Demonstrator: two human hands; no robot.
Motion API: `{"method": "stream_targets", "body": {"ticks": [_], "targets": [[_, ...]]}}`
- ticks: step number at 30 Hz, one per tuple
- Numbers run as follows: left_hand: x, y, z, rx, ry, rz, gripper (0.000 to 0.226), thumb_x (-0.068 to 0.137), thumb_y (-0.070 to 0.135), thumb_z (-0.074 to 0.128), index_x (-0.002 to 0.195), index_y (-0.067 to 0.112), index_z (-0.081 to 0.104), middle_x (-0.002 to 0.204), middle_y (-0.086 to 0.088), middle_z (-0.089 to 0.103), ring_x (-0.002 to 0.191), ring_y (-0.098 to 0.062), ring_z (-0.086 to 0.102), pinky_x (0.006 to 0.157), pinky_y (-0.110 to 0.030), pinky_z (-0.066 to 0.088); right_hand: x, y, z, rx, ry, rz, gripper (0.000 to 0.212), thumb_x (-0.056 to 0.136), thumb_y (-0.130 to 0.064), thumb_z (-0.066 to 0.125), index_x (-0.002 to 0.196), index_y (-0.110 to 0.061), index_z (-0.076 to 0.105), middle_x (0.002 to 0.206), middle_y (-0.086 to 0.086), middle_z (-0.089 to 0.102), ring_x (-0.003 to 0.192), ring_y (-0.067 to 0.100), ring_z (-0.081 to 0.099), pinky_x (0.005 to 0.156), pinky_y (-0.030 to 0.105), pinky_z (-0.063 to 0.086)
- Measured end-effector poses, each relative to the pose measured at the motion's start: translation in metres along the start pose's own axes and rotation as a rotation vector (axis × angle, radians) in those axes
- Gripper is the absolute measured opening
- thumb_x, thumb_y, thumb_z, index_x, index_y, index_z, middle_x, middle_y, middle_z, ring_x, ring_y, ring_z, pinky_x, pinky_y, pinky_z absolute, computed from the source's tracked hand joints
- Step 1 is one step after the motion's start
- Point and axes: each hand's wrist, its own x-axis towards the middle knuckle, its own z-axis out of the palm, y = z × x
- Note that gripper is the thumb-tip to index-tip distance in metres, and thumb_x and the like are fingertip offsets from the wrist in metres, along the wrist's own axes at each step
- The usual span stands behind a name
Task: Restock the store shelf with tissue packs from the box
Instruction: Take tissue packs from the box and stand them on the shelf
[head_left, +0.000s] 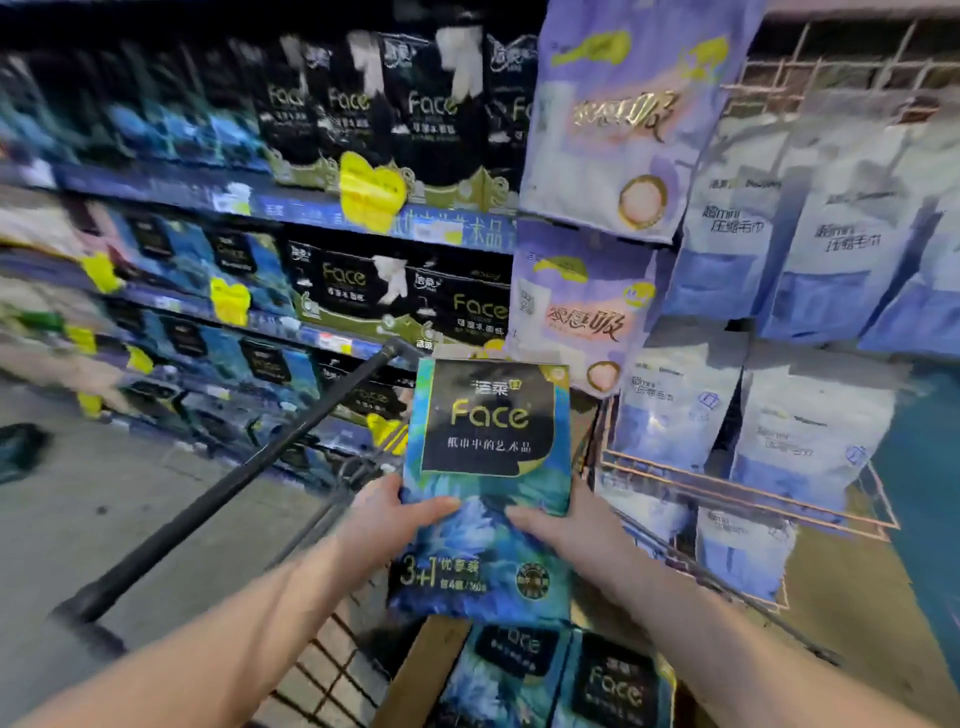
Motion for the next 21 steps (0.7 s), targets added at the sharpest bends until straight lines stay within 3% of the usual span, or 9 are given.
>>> {"method": "stream_targets", "body": {"ticks": [2,4,7,9,12,14,17,19,21], "targets": [[-0.013,0.003,-0.023,-0.019,0.064,0.057,0.014,0.074,0.024,0.08,0.078,0.021,0.066,0.071,0.009,0.073,0.067,-0.003,0.067,0.072,-0.022,0.056,0.001,-0.025,0.009,-0.027,-0.048,-0.058,0.089,0.047,-0.069,0.075,0.119,-0.022,0.053,0.106,-0.005,0.069,0.095,0.015,0.067,0.092,0.036,0.052],[-0.03,0.006,-0.046,-0.063,0.104,0.066,0.016,0.075,0.02,0.079,0.085,0.014,0.068,0.066,0.011,0.071,0.059,0.003,0.063,0.058,-0.009,0.05,0.0,-0.05,0.021,-0.058,-0.101,-0.125,0.069,0.063,-0.058,0.077,0.116,-0.02,0.055,0.098,-0.01,0.066,0.084,0.008,0.064,0.085,0.027,0.05],[-0.055,0.005,-0.085,-0.063,0.199,0.078,0.057,0.055,0.047,0.078,0.101,0.013,0.07,0.096,-0.001,0.074,0.088,-0.015,0.069,0.082,-0.029,0.055,-0.003,-0.087,0.044,-0.093,-0.143,-0.185,0.061,0.067,-0.052,0.076,0.115,-0.022,0.053,0.102,-0.008,0.065,0.088,0.01,0.062,0.075,0.024,0.047],[-0.067,0.0,-0.115,-0.046,0.261,0.066,0.05,0.061,0.046,0.079,0.1,0.016,0.07,0.095,0.0,0.073,0.086,-0.015,0.067,0.08,-0.032,0.054,-0.006,-0.113,0.064,-0.041,-0.173,-0.215,0.067,0.054,-0.051,0.08,0.11,-0.024,0.055,0.104,-0.004,0.069,0.094,0.015,0.066,0.087,0.033,0.053],[-0.081,-0.011,-0.157,-0.089,0.357,0.061,0.029,0.075,0.032,0.077,0.098,0.015,0.069,0.096,-0.002,0.073,0.086,-0.017,0.068,0.079,-0.034,0.054,-0.009,-0.151,0.096,0.032,-0.249,-0.296,0.074,0.04,-0.05,0.079,0.106,-0.022,0.059,0.099,-0.003,0.071,0.088,0.013,0.068,0.083,0.032,0.056],[-0.091,-0.02,-0.186,-0.127,0.405,0.07,0.021,0.076,0.028,0.077,0.092,0.019,0.067,0.096,-0.002,0.073,0.087,-0.019,0.069,0.084,-0.037,0.055,-0.011,-0.178,0.121,-0.028,-0.278,-0.369,0.091,0.034,-0.061,0.075,0.113,-0.019,0.059,0.102,-0.004,0.072,0.093,0.015,0.068,0.086,0.035,0.055],[-0.102,-0.04,-0.235,-0.154,0.452,0.096,0.015,0.077,0.027,0.076,0.081,0.027,0.061,0.089,0.004,0.07,0.082,-0.015,0.067,0.077,-0.031,0.055,-0.008,-0.206,0.167,-0.057,-0.302,-0.403,0.109,0.027,-0.076,0.076,0.119,-0.022,0.055,0.107,-0.007,0.07,0.098,0.014,0.067,0.092,0.041,0.053],[-0.111,-0.057,-0.271,-0.169,0.474,0.125,0.015,0.079,0.026,0.074,0.079,0.029,0.06,0.083,0.011,0.067,0.075,-0.006,0.064,0.064,-0.018,0.053,-0.013,-0.227,0.204,-0.078,-0.309,-0.427,0.106,0.033,-0.079,0.075,0.121,-0.025,0.053,0.11,-0.008,0.069,0.101,0.014,0.066,0.094,0.042,0.052],[-0.12,-0.08,-0.311,-0.181,0.496,0.129,0.013,0.08,0.024,0.073,0.083,0.027,0.061,0.081,0.015,0.065,0.07,0.001,0.06,0.05,-0.007,0.045,-0.028,-0.254,0.245,-0.084,-0.323,-0.435,0.081,0.051,-0.062,0.081,0.119,-0.025,0.054,0.111,-0.007,0.068,0.101,0.014,0.065,0.095,0.04,0.051]]}}
